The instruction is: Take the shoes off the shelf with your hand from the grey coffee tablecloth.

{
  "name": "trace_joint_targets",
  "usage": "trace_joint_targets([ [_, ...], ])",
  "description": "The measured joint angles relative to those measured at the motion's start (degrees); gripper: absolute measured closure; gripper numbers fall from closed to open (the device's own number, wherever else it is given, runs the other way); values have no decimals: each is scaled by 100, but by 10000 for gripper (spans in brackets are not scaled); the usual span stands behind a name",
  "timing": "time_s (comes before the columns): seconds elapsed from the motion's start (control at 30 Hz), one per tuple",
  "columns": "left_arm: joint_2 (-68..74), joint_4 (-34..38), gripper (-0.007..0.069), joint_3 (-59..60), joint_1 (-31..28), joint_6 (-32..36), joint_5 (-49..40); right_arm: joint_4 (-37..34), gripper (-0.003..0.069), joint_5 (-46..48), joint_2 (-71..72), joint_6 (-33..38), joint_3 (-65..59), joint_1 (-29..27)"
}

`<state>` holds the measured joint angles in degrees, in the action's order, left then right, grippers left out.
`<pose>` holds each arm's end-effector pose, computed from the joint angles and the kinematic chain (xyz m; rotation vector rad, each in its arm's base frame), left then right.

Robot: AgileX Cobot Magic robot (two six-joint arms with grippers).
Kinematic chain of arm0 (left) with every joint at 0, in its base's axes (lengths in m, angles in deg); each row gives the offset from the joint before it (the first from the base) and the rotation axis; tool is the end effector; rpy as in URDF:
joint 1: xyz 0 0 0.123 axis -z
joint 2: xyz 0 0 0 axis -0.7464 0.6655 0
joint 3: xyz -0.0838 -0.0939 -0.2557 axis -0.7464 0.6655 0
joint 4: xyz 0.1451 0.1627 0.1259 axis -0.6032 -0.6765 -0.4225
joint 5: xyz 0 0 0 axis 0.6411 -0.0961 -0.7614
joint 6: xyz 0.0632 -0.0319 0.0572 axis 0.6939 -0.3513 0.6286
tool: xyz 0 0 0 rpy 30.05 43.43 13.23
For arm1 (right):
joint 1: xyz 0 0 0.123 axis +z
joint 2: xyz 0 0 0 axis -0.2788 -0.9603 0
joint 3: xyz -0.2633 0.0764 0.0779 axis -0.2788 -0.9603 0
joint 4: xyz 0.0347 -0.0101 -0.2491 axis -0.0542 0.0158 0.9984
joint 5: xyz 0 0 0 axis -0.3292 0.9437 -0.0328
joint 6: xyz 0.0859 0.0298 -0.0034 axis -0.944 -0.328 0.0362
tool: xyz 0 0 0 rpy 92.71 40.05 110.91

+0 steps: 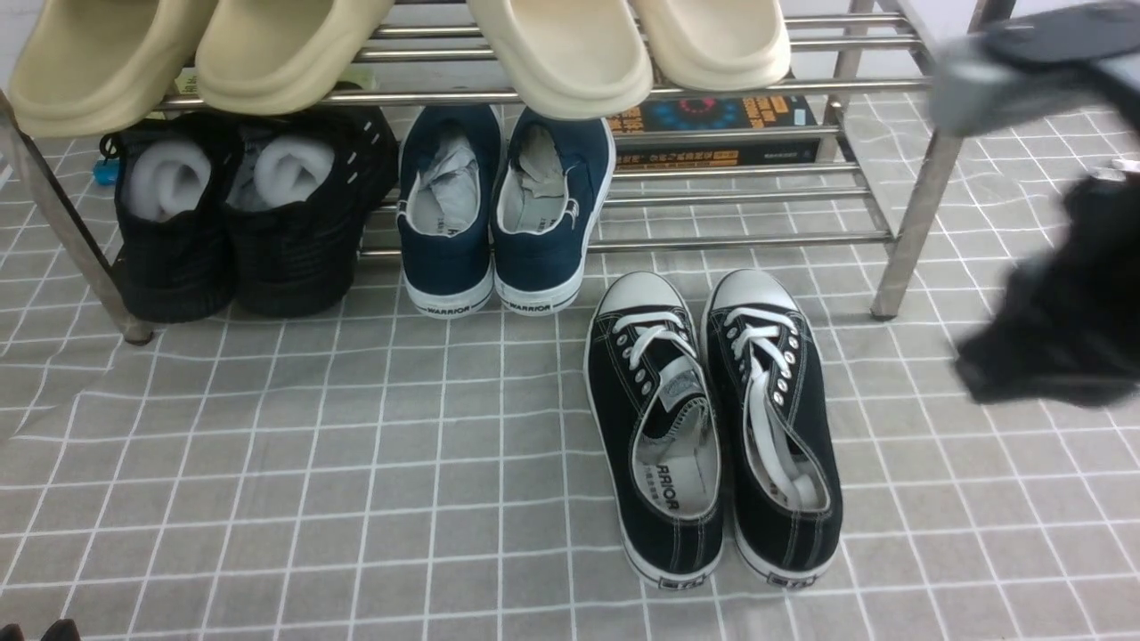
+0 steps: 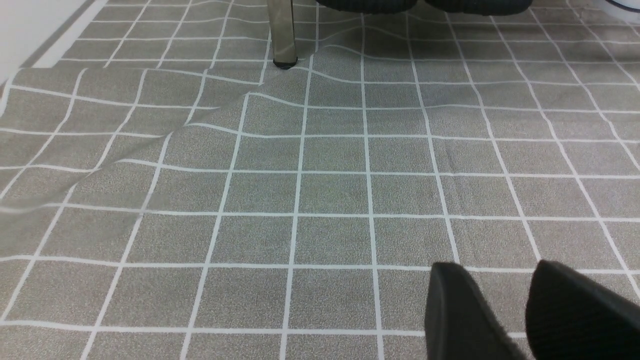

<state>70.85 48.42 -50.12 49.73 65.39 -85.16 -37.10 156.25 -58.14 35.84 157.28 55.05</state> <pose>0.0525 0.0038 0.1717 -0.0211 1.8703 0.0305 0.1613 0.1329 0.3946 -0.5224 2.5909 0.3769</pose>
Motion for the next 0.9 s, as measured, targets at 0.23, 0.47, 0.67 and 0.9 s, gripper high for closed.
trace_joint_targets([
  [0.23,0,0,385,0,0,0,0,76,674,-1612,2184,0,-2145,0],
  [0.47,0,0,385,0,0,0,0,82,673,-4587,2948,0,-3982,0],
  [0.67,0,0,385,0,0,0,0,86,671,-5224,2960,0,-4309,0],
  [0.9,0,0,385,0,0,0,0,86,667,-5267,2960,0,-4309,0],
])
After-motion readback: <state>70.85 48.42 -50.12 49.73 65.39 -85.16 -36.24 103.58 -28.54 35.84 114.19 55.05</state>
